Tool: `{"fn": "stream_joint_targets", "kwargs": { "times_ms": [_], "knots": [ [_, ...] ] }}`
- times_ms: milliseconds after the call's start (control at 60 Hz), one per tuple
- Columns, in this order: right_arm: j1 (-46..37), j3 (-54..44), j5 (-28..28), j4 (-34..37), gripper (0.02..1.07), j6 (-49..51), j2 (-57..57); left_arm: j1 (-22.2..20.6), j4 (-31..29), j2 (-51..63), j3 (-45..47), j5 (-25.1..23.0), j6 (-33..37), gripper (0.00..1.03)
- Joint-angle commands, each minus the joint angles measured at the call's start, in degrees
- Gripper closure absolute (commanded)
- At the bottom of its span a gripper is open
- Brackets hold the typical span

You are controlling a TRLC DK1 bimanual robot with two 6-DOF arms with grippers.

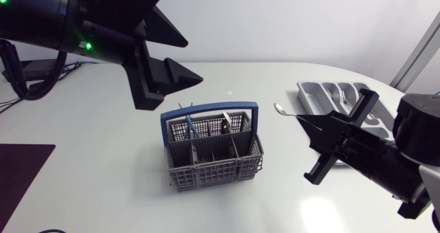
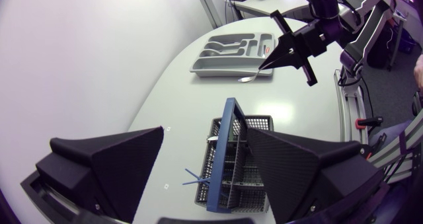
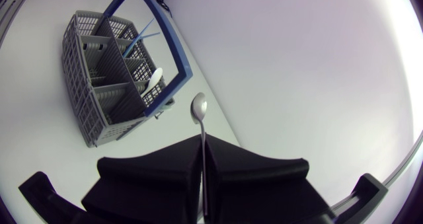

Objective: Unload the cutlery basket into the drawer organizer.

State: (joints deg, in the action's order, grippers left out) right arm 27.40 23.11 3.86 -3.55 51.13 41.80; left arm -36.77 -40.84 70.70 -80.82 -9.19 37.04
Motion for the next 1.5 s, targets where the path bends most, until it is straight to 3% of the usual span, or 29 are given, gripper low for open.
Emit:
{"fn": "stream_joint_targets", "kwargs": {
  "times_ms": [0,217,433,717,1267,1400,1483],
  "knots": [
    [-4.5,-1.4,-3.2,0.9,1.01,1.7,-1.7,0.7,0.8,-1.4,1.5,-0.5,-1.4,0.14],
    [-14.5,-2.2,-13.2,3.3,1.01,1.7,-4.9,0.0,3.6,-2.1,4.7,-0.5,-2.2,0.14],
    [-12.0,-0.1,-14.2,7.9,1.01,-4.9,-8.1,-4.3,9.2,-1.9,10.0,-0.6,-5.1,0.14],
    [0.1,4.3,-9.0,11.6,1.01,-14.4,-8.6,-8.2,18.3,0.4,16.0,-0.5,-7.4,0.14],
    [10.9,8.6,-5.5,11.2,1.01,-24.9,-4.1,-11.9,33.1,2.5,25.2,1.5,-11.6,0.14],
    [13.5,9.1,-4.5,11.5,1.01,-25.4,-3.2,-16.9,36.7,2.8,27.5,9.4,-7.2,0.14],
    [16.3,9.1,-2.5,11.2,1.01,-25.5,-2.5,-18.6,36.7,3.0,27.4,11.5,-4.3,0.14]
  ]
}}
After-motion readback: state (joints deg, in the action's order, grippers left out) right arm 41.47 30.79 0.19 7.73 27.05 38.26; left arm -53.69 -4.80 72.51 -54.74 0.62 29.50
